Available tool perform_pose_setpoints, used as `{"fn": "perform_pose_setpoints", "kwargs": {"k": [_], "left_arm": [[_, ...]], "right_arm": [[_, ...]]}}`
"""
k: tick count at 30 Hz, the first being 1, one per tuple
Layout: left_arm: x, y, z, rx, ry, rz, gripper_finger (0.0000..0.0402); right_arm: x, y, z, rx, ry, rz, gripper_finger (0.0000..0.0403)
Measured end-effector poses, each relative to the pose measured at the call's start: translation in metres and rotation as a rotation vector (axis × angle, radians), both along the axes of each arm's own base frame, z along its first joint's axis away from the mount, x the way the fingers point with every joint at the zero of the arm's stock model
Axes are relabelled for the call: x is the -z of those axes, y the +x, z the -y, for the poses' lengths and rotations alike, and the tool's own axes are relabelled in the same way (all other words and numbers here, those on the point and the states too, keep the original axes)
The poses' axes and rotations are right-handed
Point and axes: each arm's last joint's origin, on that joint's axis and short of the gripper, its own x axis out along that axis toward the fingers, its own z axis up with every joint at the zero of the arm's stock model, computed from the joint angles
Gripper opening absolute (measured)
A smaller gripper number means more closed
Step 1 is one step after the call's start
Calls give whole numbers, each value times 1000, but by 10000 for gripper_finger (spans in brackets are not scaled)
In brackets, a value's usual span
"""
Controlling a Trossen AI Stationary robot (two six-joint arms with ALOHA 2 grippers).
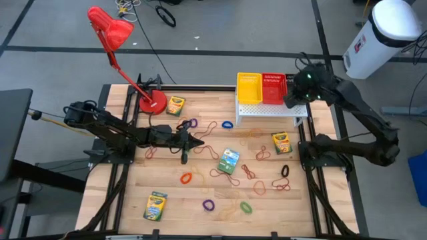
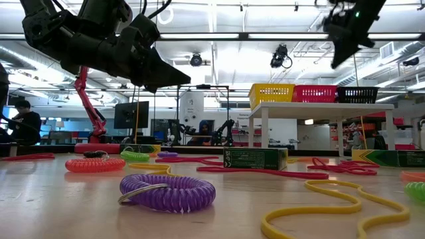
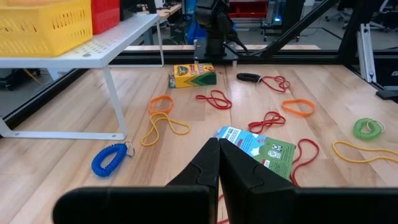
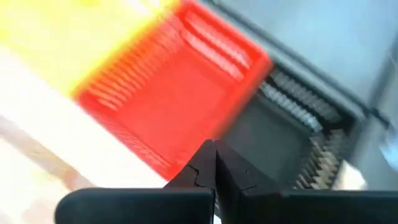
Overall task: Pick & Place Office Desk Supplies
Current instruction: Put the green spring keychain on the black basket
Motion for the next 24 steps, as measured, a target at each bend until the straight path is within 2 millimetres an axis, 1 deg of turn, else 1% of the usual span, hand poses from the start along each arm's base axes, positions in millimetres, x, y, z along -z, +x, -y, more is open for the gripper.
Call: {"fn": "perform_pose_setpoints", "kwargs": {"k": [2,6,15,20,24], "left_arm": [[0,0,1,21,-17,0,9],[0,0,2,71,-31,5,9],[-1,0,1,26,-43,6,8],[-10,9,5,29,-70,1,5],[-15,18,12,-8,-79,-91,7]], "right_arm": [[4,4,-12,-88,-39,76,1],[25,16,-35,-253,-86,233,1],[83,55,-81,-566,-199,497,0],[109,62,-105,-737,-250,574,2],[128,62,-117,-819,-271,611,12]]}}
